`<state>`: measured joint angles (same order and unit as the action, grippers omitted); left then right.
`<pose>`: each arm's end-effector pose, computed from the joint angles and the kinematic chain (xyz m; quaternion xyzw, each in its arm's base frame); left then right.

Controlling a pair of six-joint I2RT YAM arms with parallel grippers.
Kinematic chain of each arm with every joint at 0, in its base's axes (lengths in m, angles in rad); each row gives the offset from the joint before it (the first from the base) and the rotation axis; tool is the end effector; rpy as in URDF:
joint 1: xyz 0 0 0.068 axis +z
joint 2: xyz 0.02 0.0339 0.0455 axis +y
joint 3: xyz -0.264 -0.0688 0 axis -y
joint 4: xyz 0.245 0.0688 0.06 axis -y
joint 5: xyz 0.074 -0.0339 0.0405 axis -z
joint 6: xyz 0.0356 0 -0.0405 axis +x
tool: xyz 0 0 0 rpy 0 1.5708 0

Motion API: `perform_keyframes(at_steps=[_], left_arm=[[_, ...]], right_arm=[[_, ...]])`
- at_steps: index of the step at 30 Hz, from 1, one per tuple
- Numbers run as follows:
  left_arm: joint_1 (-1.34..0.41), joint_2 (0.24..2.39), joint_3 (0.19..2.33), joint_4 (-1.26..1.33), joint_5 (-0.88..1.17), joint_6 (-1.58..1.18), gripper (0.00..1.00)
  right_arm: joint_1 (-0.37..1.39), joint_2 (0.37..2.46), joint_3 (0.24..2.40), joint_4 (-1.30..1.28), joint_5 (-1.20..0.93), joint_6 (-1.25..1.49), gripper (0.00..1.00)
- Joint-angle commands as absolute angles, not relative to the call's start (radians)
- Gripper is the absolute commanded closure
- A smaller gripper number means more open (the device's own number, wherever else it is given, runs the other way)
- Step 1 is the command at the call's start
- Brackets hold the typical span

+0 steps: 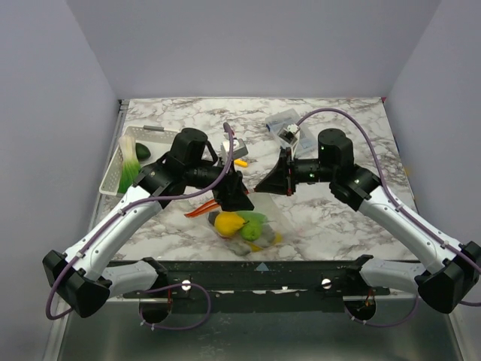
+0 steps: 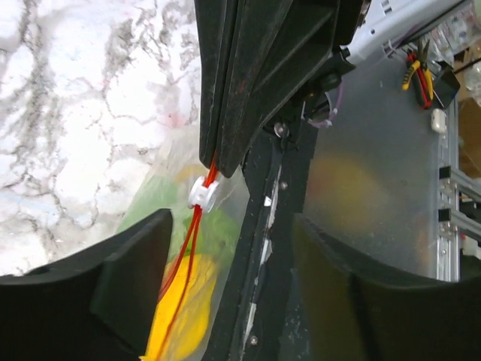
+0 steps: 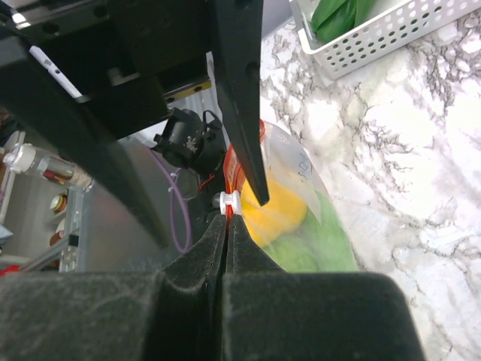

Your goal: Place the food in the zip-top bag and seal the zipper

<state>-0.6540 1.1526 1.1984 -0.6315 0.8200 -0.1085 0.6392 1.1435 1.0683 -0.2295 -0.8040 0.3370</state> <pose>0.1720 -0.1647 0.3716 0.3992 0.7275 -0.4874 0.2719 0.1882 0.1718 0.3656 -0.3405 0.6987 0.5339 0.3329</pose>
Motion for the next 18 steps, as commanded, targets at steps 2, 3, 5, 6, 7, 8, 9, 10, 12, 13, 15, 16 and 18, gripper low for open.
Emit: perform_keyframes(at_steps=[2, 3, 5, 6, 7, 8, 9, 10, 12, 13, 15, 16, 18], left_arm=[[-0.596, 1.13, 1.202, -0.527, 0.851, -0.186, 0.27], [-0.58, 1.133, 1.199, -0.509, 0.858, -0.205, 0.27], [-0.552, 1.138, 1.187, -0.463, 0.892, -0.243, 0.3], [-0.542, 1.139, 1.181, -0.438, 0.911, -0.252, 0.32], [-0.539, 1.144, 1.177, -0.43, 0.928, -0.257, 0.36], [-0.537, 1.149, 1.18, -0.425, 0.936, -0.259, 0.41], [-0.537, 1.154, 1.18, -0.422, 0.948, -0.259, 0.45], [-0.537, 1.158, 1.178, -0.418, 0.961, -0.259, 0.49], [-0.537, 1.165, 1.174, -0.413, 0.972, -0.258, 0.58], [-0.537, 1.167, 1.173, -0.413, 0.982, -0.256, 0.61], [-0.538, 1.165, 1.168, -0.409, 1.006, -0.255, 0.66], [-0.538, 1.163, 1.164, -0.403, 1.012, -0.256, 0.67], [-0.538, 1.157, 1.157, -0.398, 1.021, -0.256, 0.7]], right_arm=[[0.635, 1.168, 1.039, -0.088, -0.823, 0.315, 1.0], [0.636, 1.17, 1.037, -0.077, -0.832, 0.314, 1.0], [0.636, 1.17, 1.034, -0.064, -0.847, 0.316, 1.0], [0.637, 1.168, 1.031, -0.053, -0.856, 0.317, 1.0], [0.636, 1.168, 1.031, -0.051, -0.857, 0.321, 1.0], [0.636, 1.168, 1.031, -0.052, -0.854, 0.323, 1.0], [0.636, 1.167, 1.03, -0.052, -0.857, 0.325, 1.0], [0.636, 1.166, 1.029, -0.052, -0.86, 0.325, 1.0], [0.636, 1.157, 1.026, -0.053, -0.856, 0.328, 1.0], [0.637, 1.154, 1.025, -0.054, -0.852, 0.329, 1.0], [0.636, 1.147, 1.028, -0.062, -0.841, 0.331, 1.0], [0.636, 1.147, 1.029, -0.065, -0.84, 0.334, 1.0], [0.636, 1.147, 1.034, -0.068, -0.832, 0.342, 1.0]])
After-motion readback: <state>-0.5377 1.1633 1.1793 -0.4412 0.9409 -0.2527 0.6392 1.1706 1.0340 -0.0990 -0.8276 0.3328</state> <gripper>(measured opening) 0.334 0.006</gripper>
